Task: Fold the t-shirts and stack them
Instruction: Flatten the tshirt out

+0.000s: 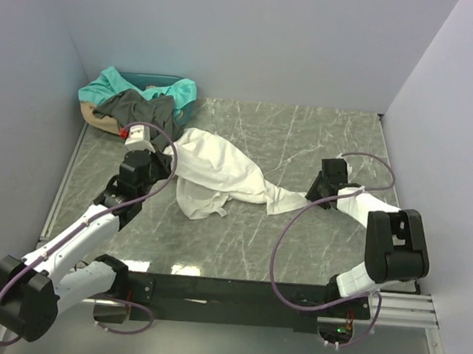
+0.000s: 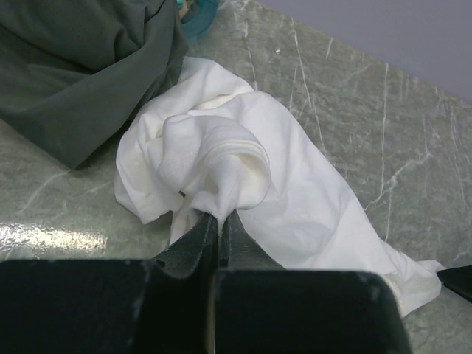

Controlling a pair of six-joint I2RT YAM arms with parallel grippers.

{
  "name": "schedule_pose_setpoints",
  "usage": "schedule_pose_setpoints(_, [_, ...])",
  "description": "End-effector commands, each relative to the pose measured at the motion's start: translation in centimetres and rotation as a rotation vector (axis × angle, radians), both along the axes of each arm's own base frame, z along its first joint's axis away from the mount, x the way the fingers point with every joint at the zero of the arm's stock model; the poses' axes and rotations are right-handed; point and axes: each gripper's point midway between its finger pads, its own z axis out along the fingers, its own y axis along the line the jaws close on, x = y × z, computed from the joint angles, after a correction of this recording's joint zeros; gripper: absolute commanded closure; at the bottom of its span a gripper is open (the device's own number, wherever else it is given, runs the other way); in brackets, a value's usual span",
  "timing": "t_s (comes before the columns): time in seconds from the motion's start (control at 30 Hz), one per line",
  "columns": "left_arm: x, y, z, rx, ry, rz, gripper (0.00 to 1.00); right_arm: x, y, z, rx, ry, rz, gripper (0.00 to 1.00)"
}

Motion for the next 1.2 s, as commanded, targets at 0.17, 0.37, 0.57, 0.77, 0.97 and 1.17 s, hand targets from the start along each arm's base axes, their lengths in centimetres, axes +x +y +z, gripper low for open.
schedule_pose_setpoints(0.17, [-0.4,-0.2,1.6,-0.019,-0.056,-0.031,0.99,1.4,0.2,0.2,0.011,0.007,0.004,0.62])
schedule_pose_setpoints(0.37, [-0.6,-0.2,1.7,-0.023,-0.064,-0.038,0.98,1.5,0.4,-0.7,0.015,0.050,0.008,0.73])
schedule_pose_setpoints(0.57, [-0.5,0.1,1.3,-0.019,-0.052,-0.030,0.99,1.7,0.4,-0.2,0.012,0.028,0.019,1.00])
schedule_pose_setpoints(0.77, [0.5,0.5,2.5,-0.034,-0.071,-0.030,0.99,2.9,-0.9,6.3,-0.024,-0.134,-0.012,1.00])
schedule_pose_setpoints(0.97, [3.8,0.9,4.8,-0.065,-0.073,-0.054,0.99,5.2,-2.6,17.4,-0.030,-0.368,-0.042,1.00])
schedule_pose_setpoints(1.17, [5.1,0.0,11.8,-0.127,-0.194,-0.114,0.99,6.2,-4.3,27.0,-0.065,-0.534,-0.052,1.00])
